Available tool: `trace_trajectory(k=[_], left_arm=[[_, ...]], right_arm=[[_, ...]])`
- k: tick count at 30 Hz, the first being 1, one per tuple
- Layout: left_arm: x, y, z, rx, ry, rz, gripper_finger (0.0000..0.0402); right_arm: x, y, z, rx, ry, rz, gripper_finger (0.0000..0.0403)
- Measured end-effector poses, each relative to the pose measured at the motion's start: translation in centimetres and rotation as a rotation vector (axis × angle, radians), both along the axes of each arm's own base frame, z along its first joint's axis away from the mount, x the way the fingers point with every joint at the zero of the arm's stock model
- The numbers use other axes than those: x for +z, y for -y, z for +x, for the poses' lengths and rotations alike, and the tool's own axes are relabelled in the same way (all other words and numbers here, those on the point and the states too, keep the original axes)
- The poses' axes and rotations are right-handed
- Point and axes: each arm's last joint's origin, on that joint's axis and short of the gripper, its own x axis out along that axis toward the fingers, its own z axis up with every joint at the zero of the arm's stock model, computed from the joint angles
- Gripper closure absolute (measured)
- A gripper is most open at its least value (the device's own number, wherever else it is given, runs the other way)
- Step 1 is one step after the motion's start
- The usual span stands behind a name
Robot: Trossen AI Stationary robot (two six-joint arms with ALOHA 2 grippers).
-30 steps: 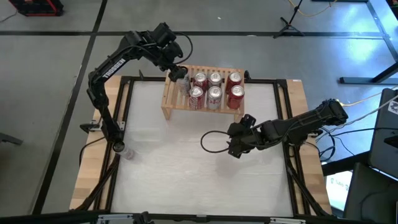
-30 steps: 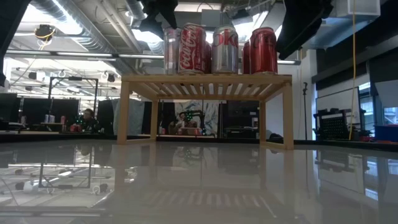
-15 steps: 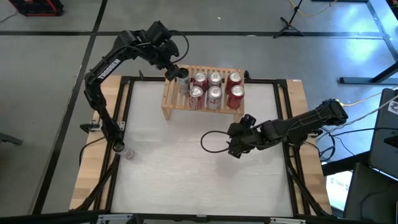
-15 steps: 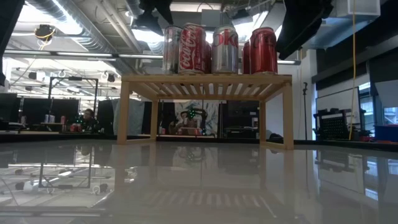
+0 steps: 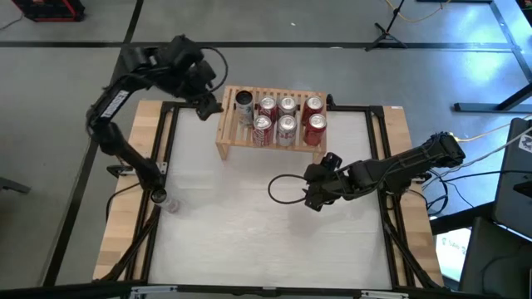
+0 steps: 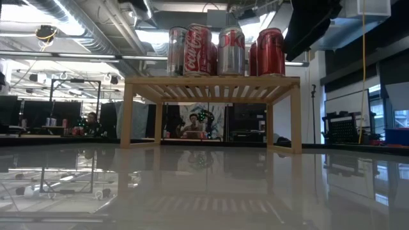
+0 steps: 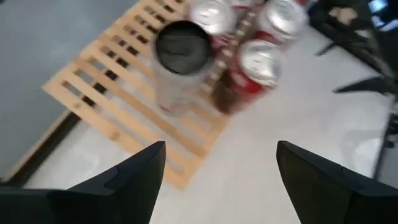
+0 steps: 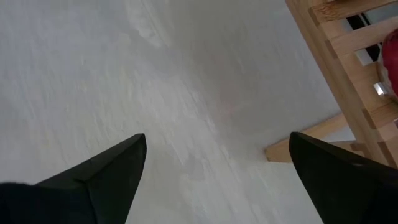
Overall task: Place canned beverage on shelf
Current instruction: Put the white soda can on the shelf aligned with the other white soda can
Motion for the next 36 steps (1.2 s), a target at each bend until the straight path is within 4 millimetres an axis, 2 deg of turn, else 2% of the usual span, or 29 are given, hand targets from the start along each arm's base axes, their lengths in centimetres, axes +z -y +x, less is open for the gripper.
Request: trace_trajectory(k=[4,8,15,26,31,36], left_arm=[[1.1,3.0,-1.4,-0.021,0.057,-0.016,0.0107],[0.7,5.3,-2.5,-0.020,0.056,-0.046,0.0107],[-2.2,8.4,-4.5,0.073,-0.017,-0.169,0.0107],[-7.3,12.1,-5.5,0.239,-0.178,-0.414,0.0107],[-8.9,13.6,-6.3,0.310,-0.250,-0.540,0.0107],[-9.9,15.4,-7.4,0.373,-0.303,-0.596,0.0107]], right_arm=[[0.0,0.0,0.0,0.000,0.004,0.001,0.0020],[0.0,0.0,0.1,0.000,0.010,0.003,0.0020],[0.2,-0.2,0.5,-0.001,0.057,0.016,0.0020],[0.2,-0.3,0.5,0.066,0.032,0.019,0.0020],[0.2,-0.3,0.5,0.094,0.020,0.025,0.0020],[0.2,-0.3,0.5,0.110,0.014,0.015,0.0020]])
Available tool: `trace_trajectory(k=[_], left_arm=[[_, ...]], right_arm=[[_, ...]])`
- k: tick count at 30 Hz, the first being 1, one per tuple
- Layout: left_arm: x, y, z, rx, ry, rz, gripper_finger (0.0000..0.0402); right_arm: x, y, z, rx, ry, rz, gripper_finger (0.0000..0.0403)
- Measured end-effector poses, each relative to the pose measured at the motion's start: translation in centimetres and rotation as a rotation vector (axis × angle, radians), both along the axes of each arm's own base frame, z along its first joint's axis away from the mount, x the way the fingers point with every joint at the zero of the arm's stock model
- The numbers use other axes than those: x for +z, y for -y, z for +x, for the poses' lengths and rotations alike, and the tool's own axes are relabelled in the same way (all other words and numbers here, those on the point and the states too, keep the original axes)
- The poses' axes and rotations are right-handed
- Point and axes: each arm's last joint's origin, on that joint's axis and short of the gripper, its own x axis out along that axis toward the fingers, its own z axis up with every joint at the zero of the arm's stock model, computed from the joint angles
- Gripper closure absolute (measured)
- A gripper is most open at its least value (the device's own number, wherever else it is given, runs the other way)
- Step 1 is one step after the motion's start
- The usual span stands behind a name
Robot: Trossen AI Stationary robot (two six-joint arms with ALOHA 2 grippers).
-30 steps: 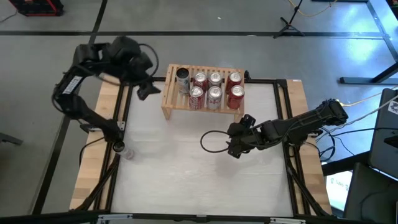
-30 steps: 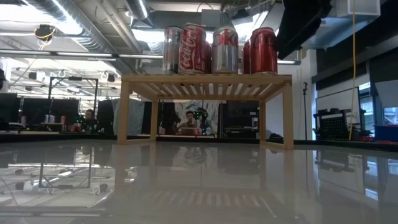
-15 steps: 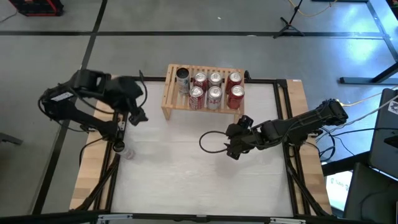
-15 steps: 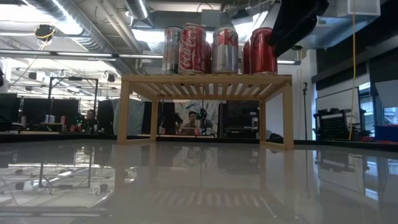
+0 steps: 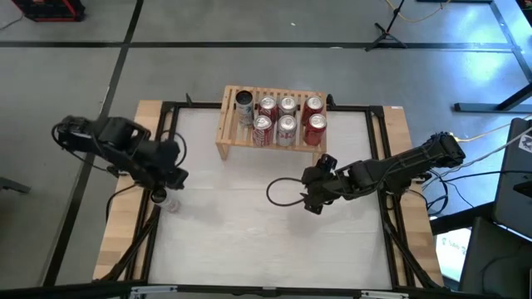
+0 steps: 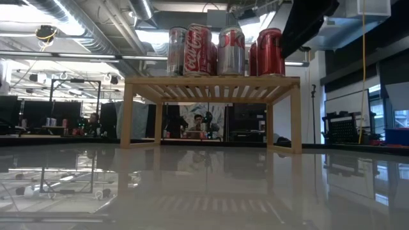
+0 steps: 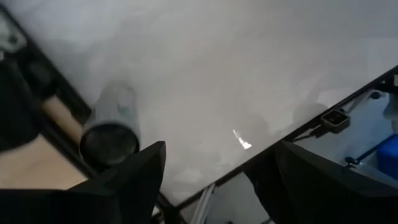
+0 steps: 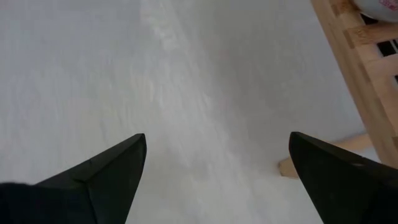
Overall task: Place canned beverage on shelf
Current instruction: Put the white soda can on the shelf aligned with the other white soda can
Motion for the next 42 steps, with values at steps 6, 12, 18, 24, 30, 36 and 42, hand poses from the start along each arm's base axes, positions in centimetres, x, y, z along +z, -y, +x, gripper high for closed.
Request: trace_trajectory(k=[6,12,18,24,30,36,42], left_arm=[[-1.6,1.9,-1.0,0.036,-0.090,-0.035,0.0107],[-3.0,3.1,-1.5,0.066,-0.155,-0.020,0.0107],[-4.4,3.9,-2.0,0.104,-0.220,-0.003,0.0107],[-5.2,4.1,-2.1,0.134,-0.253,0.013,0.0107],[-7.4,4.3,-2.4,0.137,-0.335,0.058,0.0107],[-8.7,4.3,-2.5,0.139,-0.381,0.087,0.0107],[-9.2,4.2,-2.5,0.145,-0.381,0.115,0.0107]], right_arm=[[0.0,0.0,0.0,0.014,-0.004,-0.008,0.0020],[0.0,0.0,0.0,0.019,-0.008,0.002,0.0020],[0.0,-0.1,0.0,0.026,-0.012,0.014,0.0020],[0.0,-0.1,0.0,0.026,-0.010,0.014,0.0020],[0.0,-0.1,0.1,0.026,0.001,0.018,0.0020],[0.0,-0.1,0.1,0.026,0.002,0.018,0.0020],[0.0,-0.1,0.1,0.026,0.003,0.019,0.0020]])
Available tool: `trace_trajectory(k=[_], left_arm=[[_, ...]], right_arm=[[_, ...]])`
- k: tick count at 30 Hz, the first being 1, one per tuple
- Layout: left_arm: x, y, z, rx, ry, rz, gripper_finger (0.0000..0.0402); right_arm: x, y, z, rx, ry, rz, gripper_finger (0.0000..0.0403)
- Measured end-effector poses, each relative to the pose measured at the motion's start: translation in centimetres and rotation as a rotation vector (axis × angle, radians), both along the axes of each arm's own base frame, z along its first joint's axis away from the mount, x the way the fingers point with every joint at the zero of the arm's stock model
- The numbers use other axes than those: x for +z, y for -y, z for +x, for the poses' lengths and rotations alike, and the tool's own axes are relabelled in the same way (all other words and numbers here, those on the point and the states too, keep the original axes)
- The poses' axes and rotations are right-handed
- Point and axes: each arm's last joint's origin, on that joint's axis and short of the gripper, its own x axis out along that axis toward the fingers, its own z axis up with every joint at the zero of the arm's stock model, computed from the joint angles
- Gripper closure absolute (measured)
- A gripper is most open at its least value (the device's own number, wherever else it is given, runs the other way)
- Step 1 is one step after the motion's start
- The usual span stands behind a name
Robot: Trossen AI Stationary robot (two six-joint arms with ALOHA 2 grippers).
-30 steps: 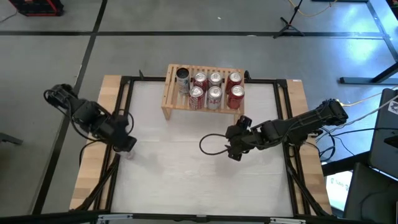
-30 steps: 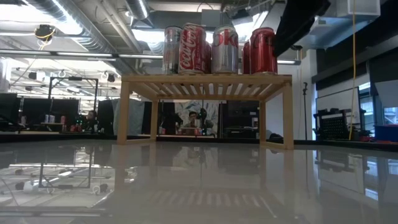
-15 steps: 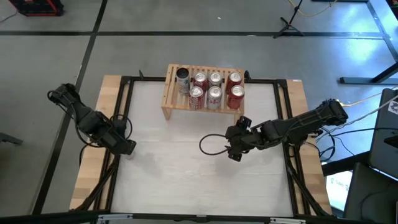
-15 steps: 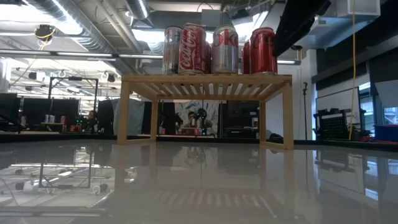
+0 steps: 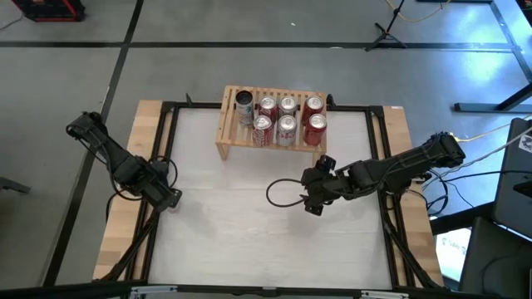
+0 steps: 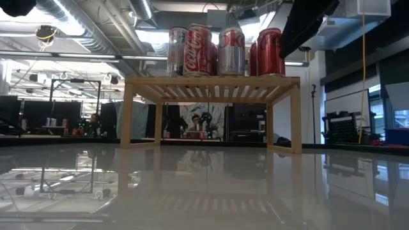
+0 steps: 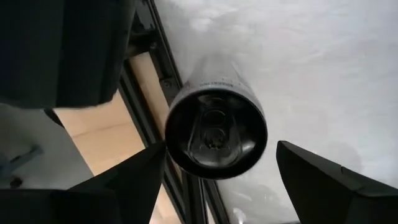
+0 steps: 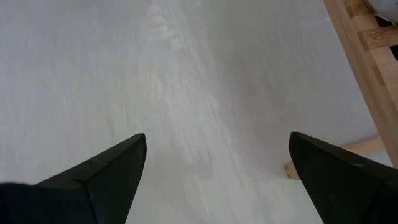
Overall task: Place canned beverage on shelf
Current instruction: Put the white soda can on the shelf aligned with the other white soda can
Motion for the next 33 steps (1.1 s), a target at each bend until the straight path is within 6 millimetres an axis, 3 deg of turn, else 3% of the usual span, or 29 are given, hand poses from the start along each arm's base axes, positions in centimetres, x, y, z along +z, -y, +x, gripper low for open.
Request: trace_trajectory(k=[15,25,28,33], left_arm=[[-2.1,-0.3,0.0,-0.088,0.010,0.109,0.0109],[-2.0,-0.3,0.2,-0.274,0.030,0.081,0.0176],[-1.3,-0.2,0.6,-0.320,0.064,0.068,0.0176],[1.8,-0.7,1.4,-0.384,0.198,0.095,0.0176]], right_arm=[[0.1,-0.1,0.3,0.023,0.023,0.016,0.0020],[0.1,-0.2,0.3,0.026,0.026,0.017,0.0020],[0.1,-0.2,0.3,0.026,0.026,0.017,0.0020],[0.2,-0.2,0.3,0.033,0.028,0.013,0.0020]])
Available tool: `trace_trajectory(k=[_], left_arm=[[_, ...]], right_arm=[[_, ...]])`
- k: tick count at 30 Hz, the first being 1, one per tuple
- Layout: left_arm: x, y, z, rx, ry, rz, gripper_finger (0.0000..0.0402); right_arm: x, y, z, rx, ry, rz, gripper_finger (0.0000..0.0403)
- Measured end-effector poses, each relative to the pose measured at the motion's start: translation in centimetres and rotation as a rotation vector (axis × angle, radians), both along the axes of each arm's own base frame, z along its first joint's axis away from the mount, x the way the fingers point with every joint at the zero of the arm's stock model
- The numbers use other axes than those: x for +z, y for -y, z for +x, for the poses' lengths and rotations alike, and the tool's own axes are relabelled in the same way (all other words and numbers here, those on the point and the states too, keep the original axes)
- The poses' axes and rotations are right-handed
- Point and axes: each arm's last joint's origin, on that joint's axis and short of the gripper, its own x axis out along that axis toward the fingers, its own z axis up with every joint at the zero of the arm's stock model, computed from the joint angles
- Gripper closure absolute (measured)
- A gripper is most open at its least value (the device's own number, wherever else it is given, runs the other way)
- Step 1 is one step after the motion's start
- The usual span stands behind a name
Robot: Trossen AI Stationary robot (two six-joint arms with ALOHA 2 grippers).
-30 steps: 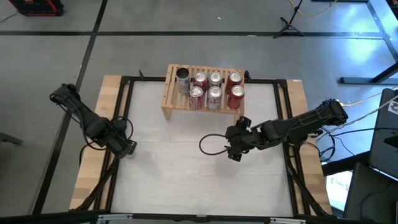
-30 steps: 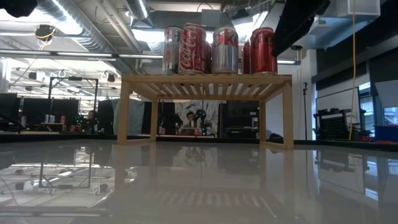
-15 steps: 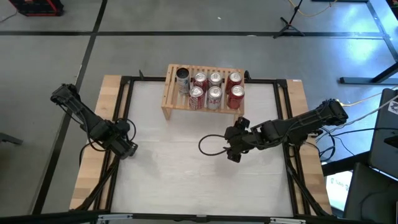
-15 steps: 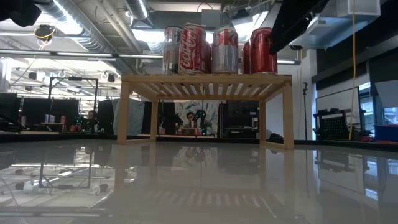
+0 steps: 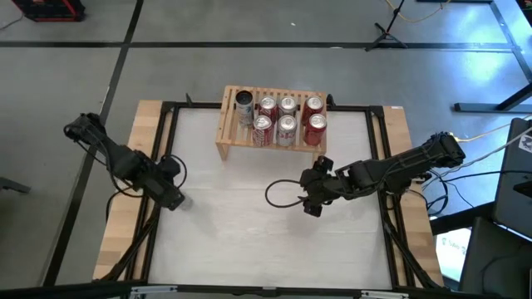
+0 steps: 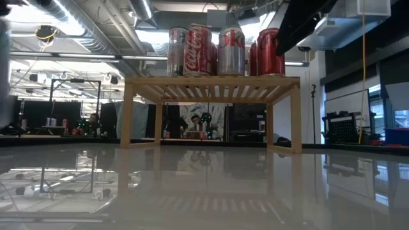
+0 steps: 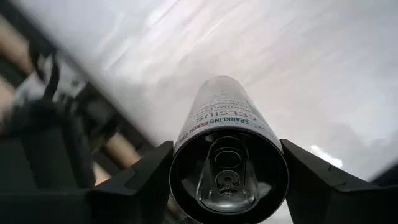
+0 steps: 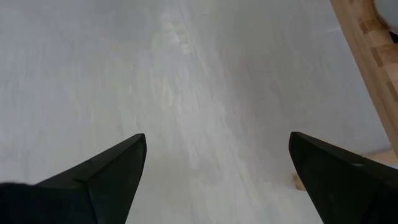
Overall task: Place canned beverage on shelf
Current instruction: Put the white soda can on the shelf aligned with the other white soda can
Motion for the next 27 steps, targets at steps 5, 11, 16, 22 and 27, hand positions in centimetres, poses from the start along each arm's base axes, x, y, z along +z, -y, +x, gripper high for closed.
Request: trace_trajectory(k=[5,11,16,22,27], left_arm=[[3.8,-1.0,1.2,-0.080,0.161,0.056,0.0176],[8.5,-2.5,3.5,-0.206,0.286,0.172,0.0176],[11.5,-4.4,5.4,-0.282,0.299,0.243,0.0176],[14.0,-6.8,7.7,-0.379,0.330,0.285,0.0176],[15.6,-8.6,9.2,-0.423,0.350,0.345,0.0176]], right_arm=[[0.0,0.1,0.0,0.002,0.005,-0.023,0.0020],[0.0,1.2,0.3,-0.036,0.004,-0.024,0.0020],[0.2,2.0,0.4,-0.051,-0.002,0.008,0.0020],[0.5,2.1,0.2,-0.066,0.010,0.037,0.0020],[0.5,2.1,0.2,-0.066,0.010,0.039,0.0020]])
